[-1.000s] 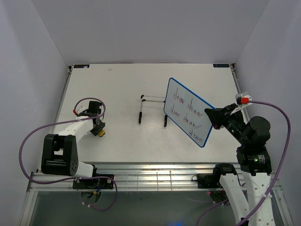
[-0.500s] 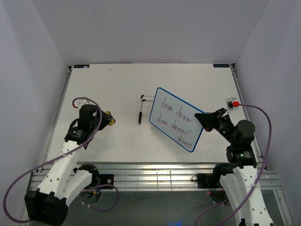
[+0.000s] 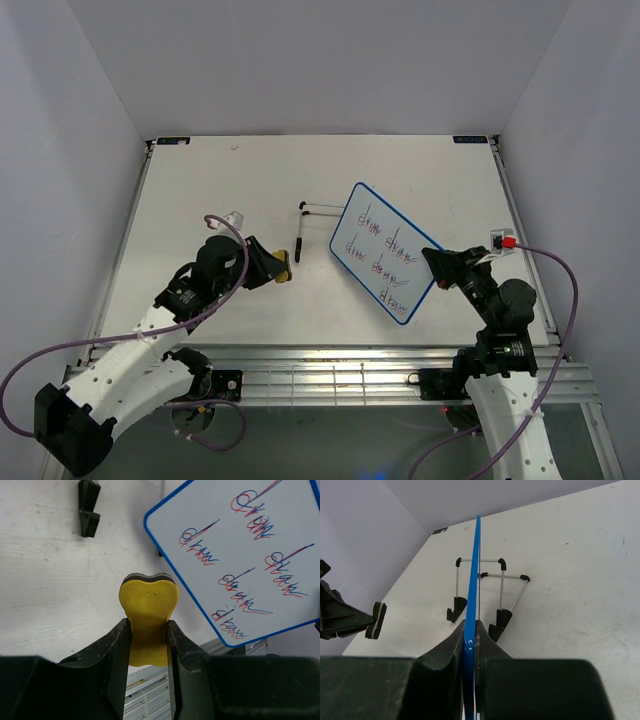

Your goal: Erase the whiteboard

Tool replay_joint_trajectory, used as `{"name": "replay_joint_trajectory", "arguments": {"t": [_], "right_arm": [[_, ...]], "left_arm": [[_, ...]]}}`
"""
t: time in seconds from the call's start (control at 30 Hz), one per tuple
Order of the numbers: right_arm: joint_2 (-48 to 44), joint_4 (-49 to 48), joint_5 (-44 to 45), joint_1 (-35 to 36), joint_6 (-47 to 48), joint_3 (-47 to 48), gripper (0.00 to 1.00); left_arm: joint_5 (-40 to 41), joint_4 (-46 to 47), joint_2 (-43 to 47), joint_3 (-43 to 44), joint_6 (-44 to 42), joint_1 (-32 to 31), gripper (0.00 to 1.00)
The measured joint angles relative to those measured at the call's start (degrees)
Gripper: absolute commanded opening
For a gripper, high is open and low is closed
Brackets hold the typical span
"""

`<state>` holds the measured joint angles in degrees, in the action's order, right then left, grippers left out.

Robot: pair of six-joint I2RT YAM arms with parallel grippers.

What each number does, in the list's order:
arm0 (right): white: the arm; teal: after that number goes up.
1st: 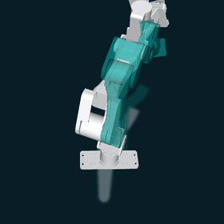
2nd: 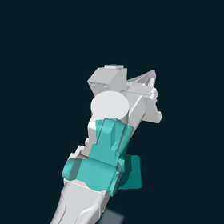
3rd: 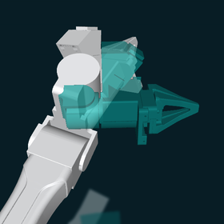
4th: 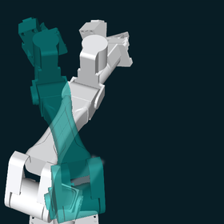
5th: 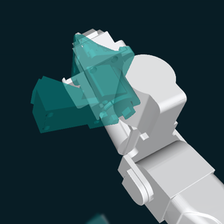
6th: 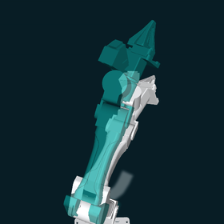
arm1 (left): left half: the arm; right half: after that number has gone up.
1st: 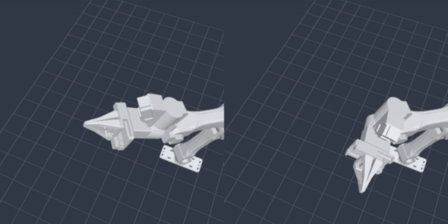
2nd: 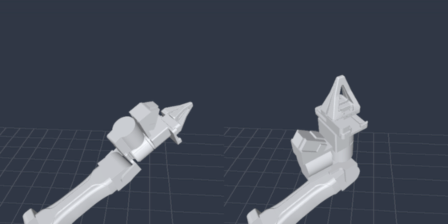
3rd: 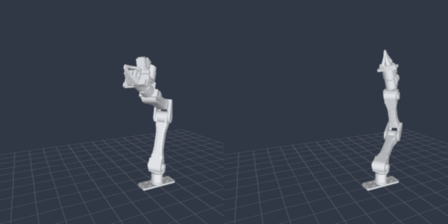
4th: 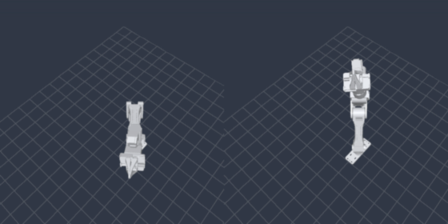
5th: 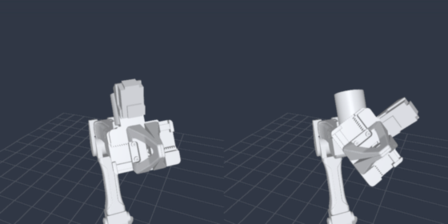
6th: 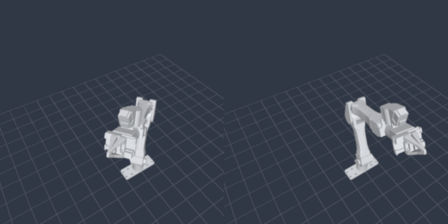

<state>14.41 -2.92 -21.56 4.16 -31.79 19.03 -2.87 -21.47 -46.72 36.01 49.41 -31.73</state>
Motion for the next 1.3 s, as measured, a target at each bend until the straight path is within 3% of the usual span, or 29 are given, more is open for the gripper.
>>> {"name": "replay_joint_trajectory", "arguments": {"t": [0.2,0.5,1.07,1.3], "right_arm": [[-2.80,-0.02,-3.06,0.00,-2.45,-3.80,0.08],[-7.21,1.36,-4.70,0.48,-3.10,-7.13,0.08],[-6.16,3.43,-4.66,1.14,-5.46,-6.62,0.08],[-6.05,4.22,-6.27,1.22,-5.27,-5.95,0.08]], "left_arm": [[6.88,4.81,-5.09,0.48,1.51,-10.49,0.00],[12.37,17.05,-13.99,1.05,1.53,-15.47,0.00],[15.39,55.78,-36.92,-1.75,-10.62,-16.76,0.02],[14.75,63.93,-44.22,-1.01,-12.72,-16.15,0.03]]}}
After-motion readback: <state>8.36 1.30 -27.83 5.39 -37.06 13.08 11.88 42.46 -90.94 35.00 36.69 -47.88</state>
